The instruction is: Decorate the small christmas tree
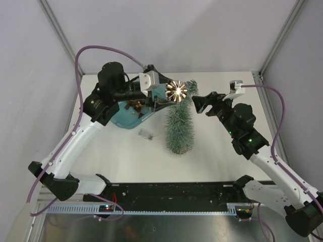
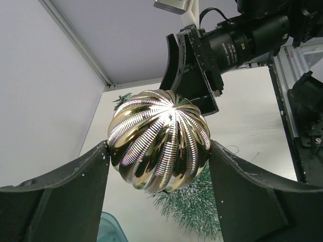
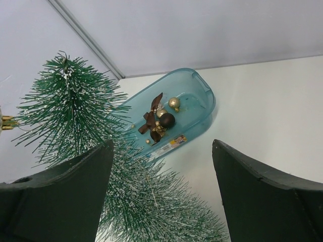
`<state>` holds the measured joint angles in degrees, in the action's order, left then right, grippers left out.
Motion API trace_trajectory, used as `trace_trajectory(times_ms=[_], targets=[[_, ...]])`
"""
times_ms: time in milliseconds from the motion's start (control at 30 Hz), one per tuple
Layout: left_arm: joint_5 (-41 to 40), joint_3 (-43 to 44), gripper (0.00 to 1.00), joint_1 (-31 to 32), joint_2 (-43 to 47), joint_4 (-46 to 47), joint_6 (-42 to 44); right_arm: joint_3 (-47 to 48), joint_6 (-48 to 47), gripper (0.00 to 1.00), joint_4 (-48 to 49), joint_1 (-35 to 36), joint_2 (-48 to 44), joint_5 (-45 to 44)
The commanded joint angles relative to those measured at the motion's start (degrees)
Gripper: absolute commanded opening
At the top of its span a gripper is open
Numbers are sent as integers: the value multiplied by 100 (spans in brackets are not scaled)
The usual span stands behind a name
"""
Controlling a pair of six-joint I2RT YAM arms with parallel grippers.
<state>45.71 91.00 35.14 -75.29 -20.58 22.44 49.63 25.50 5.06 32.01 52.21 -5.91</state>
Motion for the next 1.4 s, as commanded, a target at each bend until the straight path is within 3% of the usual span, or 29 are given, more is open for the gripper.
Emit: trace_trajectory(times_ms=[0,700,1067,1367], targets=[[194,-103,13,24,206,193,-117,-3,86,83,275,-19,-19,23],[519,-319,13,28,251,451,-683,-50,87,82,241,-19,-95,-72],[353,-741,13,16,594,578,-716,-81,87,82,228,-19,-144,-94],[103,-680,13,19,378,1072,-855,-77,113,81,224,-19,-167,-117]])
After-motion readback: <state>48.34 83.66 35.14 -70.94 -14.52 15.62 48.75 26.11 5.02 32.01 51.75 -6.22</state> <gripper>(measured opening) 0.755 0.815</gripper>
